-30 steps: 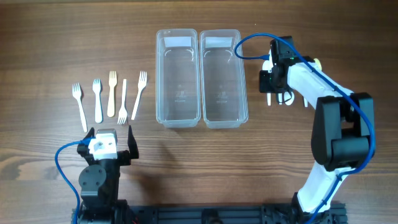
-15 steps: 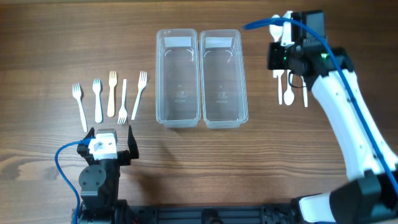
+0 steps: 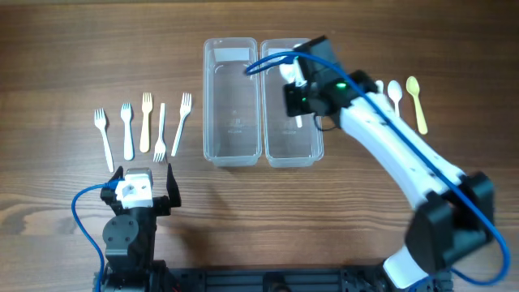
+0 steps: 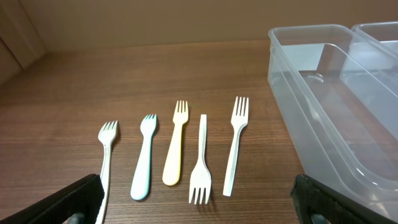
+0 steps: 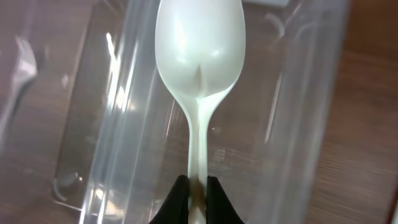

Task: Pack container
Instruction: 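Carry the white spoon into the right container and release it, then return the right gripper to the spoons and grasp another white spoon, then place the white spoon into the right container and open, then grasp the next white spoon with the right gripper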

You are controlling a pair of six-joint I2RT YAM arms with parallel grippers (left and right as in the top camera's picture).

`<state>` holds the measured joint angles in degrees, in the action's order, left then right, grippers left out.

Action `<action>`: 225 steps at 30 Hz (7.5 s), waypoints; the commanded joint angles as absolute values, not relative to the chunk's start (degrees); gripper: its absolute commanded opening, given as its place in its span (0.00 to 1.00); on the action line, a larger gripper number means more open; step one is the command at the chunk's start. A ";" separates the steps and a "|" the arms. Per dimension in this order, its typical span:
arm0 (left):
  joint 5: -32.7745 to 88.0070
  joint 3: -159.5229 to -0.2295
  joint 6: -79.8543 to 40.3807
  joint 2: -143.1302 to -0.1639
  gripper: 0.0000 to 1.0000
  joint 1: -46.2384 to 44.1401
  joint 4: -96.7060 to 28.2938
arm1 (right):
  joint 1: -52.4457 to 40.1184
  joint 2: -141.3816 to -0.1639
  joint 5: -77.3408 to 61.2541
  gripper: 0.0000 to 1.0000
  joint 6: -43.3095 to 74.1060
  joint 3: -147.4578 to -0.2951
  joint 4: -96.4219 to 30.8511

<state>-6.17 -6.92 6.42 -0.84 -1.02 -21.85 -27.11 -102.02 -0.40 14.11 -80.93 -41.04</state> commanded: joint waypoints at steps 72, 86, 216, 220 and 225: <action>-6.07 -6.63 7.14 -0.49 1.00 -1.17 -21.85 | -3.46 -119.61 6.94 0.39 2.92 -76.79 -36.95; -6.07 -6.63 7.11 -0.49 1.00 -1.17 -21.85 | -3.53 -113.86 4.19 0.04 3.01 -77.38 -37.23; -6.09 -6.63 7.14 -0.49 1.00 -1.17 -21.85 | -12.99 -93.80 10.57 0.50 11.70 -80.12 -50.41; -6.09 -6.63 7.14 -0.49 1.00 -1.17 -21.85 | -10.68 -100.77 10.52 0.51 13.19 -80.09 -50.35; -6.07 -6.63 7.11 -0.49 1.00 -1.17 -21.85 | -8.60 -109.73 10.37 0.51 14.46 -80.09 -49.95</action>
